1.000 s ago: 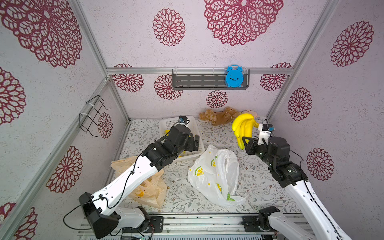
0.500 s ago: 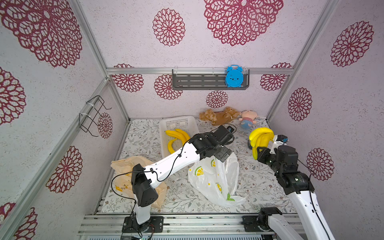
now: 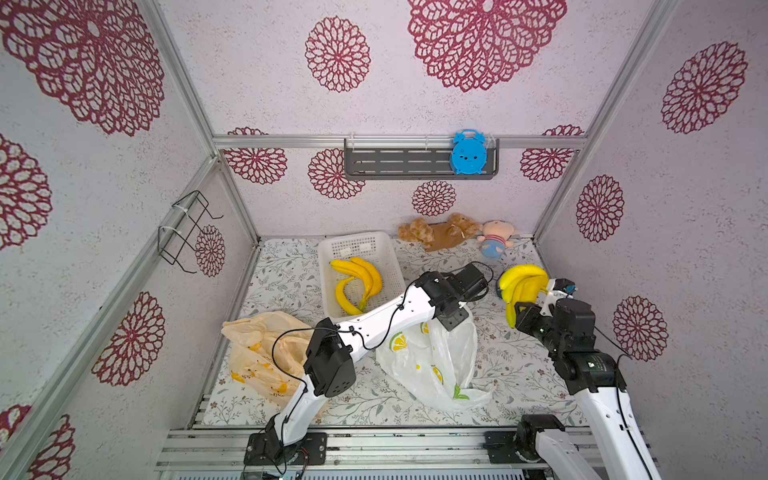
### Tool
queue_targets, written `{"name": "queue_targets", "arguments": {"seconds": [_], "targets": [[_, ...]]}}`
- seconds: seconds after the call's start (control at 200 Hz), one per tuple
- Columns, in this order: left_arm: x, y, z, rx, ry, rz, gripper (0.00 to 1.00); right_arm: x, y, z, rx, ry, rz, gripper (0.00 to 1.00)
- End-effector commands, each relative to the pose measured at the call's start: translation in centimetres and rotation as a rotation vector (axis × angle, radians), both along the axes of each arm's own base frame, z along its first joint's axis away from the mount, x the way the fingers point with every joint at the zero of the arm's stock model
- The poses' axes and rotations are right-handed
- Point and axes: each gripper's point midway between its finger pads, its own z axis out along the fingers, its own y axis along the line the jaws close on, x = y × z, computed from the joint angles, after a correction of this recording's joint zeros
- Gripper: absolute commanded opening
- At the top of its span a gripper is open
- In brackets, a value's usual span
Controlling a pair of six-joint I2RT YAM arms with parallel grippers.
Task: Place the banana into a plastic bag & tie a knot
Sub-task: Pick up the plastic bag at the center of the board.
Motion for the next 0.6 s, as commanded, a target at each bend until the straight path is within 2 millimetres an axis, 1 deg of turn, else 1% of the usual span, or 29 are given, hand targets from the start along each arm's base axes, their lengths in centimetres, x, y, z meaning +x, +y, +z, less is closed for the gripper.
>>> {"name": "queue_targets", "arguments": {"seconds": [0.0,0.04,0.08,0.12,0.175,0.245,0.34,0.425,0.55,0.555,0.565,0.595], "targets": [[0.9,-0.6,2.6,-0.127,-0.007,0.042,0.32,0.0,0.2,1.0,0.021,-0.045,0.007,0.0],[1.2,-0.7,3.3,-0.167,-0.005,0.06,0.25,-0.1,0.2,1.0,0.02,-0.048,0.009,0.0],[1.5,-0.7,4.1,-0.209,-0.001,0.083,0.22,-0.2,0.3,1.1,0.019,-0.05,0.015,0.0],[2.1,-0.6,5.0,-0.254,0.001,0.112,0.15,-0.3,0.4,1.2,0.016,-0.048,0.025,0.0],[3.0,-0.2,6.1,-0.327,0.014,0.162,0.07,-0.4,0.5,1.4,0.014,-0.048,0.037,0.0],[4.4,0.5,7.2,-0.432,0.057,0.225,0.0,-0.6,0.8,1.7,0.007,-0.045,0.059,0.0],[6.1,1.5,8.1,-0.569,0.114,0.291,0.0,-1.0,1.2,2.5,-0.002,-0.058,0.088,0.0],[7.2,2.0,9.3,-0.686,0.149,0.325,0.0,-1.6,1.4,3.5,0.001,-0.082,0.107,0.0],[8.9,2.6,9.7,-0.786,0.205,0.363,0.0,-2.5,2.3,4.3,0.038,-0.119,0.147,0.0],[8.8,2.8,10.6,-0.802,0.196,0.359,0.0,-2.5,2.3,4.3,0.038,-0.119,0.147,0.0],[8.8,3.2,11.4,-0.817,0.189,0.358,0.0,-2.6,2.5,4.4,0.044,-0.123,0.156,0.0],[9.1,3.6,11.7,-0.832,0.193,0.369,0.0,-2.9,2.8,4.7,0.058,-0.133,0.173,0.0]]}}
